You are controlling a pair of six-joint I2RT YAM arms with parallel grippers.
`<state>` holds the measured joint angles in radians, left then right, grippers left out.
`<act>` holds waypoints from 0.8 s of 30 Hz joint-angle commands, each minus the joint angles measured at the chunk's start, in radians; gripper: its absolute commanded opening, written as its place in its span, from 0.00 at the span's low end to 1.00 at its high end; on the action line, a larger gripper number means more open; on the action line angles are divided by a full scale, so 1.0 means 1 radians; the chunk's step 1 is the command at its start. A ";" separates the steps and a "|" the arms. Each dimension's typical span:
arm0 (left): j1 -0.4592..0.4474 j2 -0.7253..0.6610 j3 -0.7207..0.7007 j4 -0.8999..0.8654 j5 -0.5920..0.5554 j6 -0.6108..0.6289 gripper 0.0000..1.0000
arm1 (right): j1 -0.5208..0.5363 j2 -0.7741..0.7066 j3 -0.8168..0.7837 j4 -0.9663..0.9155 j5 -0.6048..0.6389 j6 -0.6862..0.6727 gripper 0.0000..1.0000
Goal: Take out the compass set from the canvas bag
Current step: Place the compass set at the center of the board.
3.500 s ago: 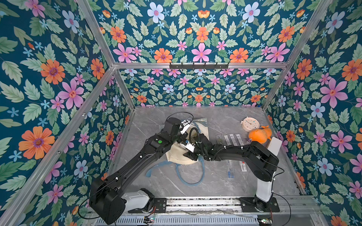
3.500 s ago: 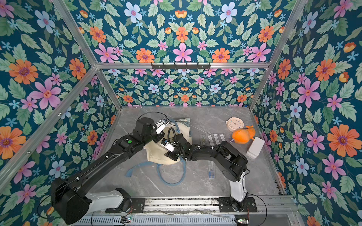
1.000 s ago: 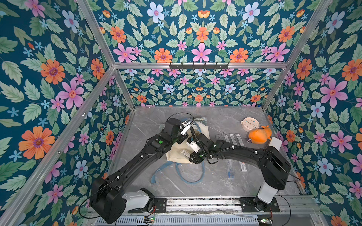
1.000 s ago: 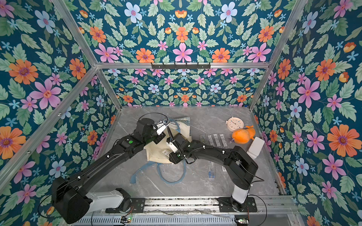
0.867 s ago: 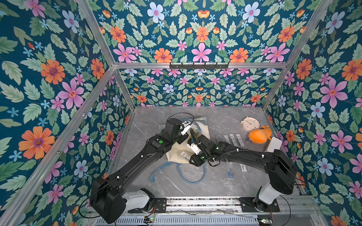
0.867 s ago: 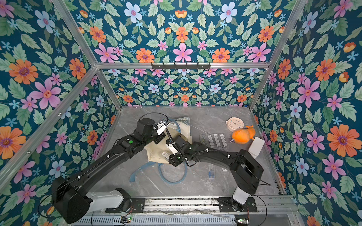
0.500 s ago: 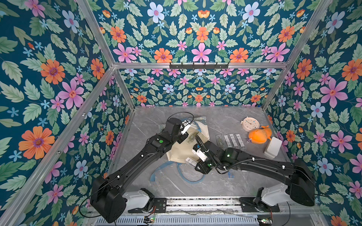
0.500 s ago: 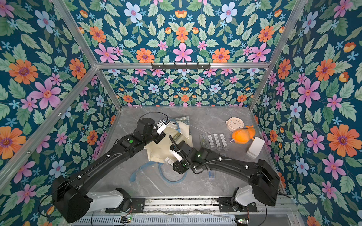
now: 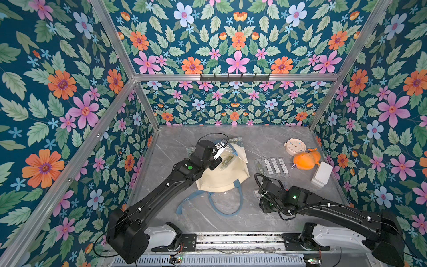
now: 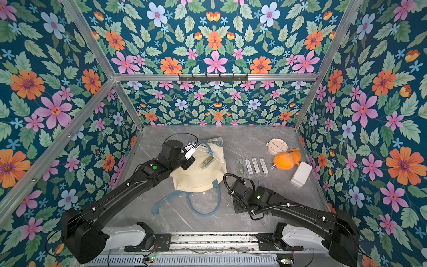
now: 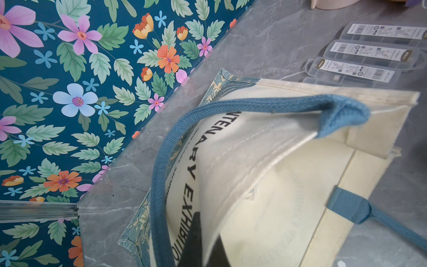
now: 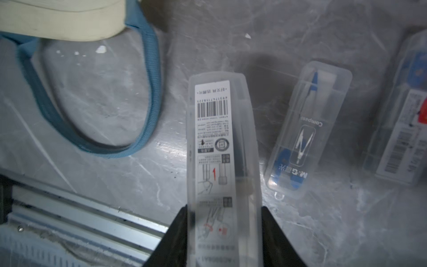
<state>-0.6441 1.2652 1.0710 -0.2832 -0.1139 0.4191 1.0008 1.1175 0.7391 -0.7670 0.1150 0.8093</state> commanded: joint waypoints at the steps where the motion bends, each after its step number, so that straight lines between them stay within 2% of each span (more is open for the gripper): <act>1: -0.001 -0.006 0.000 0.028 0.002 -0.011 0.00 | -0.002 0.052 -0.014 0.093 0.026 0.118 0.28; 9: 0.000 -0.009 -0.007 0.033 0.010 -0.016 0.00 | -0.002 0.232 -0.029 0.198 0.058 0.184 0.31; 14: 0.000 -0.016 -0.014 0.033 0.010 -0.014 0.00 | -0.018 0.309 -0.060 0.216 0.049 0.179 0.30; 20: 0.000 -0.018 -0.020 0.036 0.008 -0.011 0.00 | -0.042 0.281 -0.092 0.188 0.064 0.157 0.29; 24: 0.000 -0.015 -0.017 0.036 0.008 -0.008 0.00 | -0.102 0.251 -0.126 0.183 0.073 0.113 0.29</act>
<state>-0.6441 1.2518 1.0515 -0.2760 -0.1051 0.4187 0.9257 1.3727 0.6361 -0.4854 0.1593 0.9531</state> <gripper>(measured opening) 0.053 0.436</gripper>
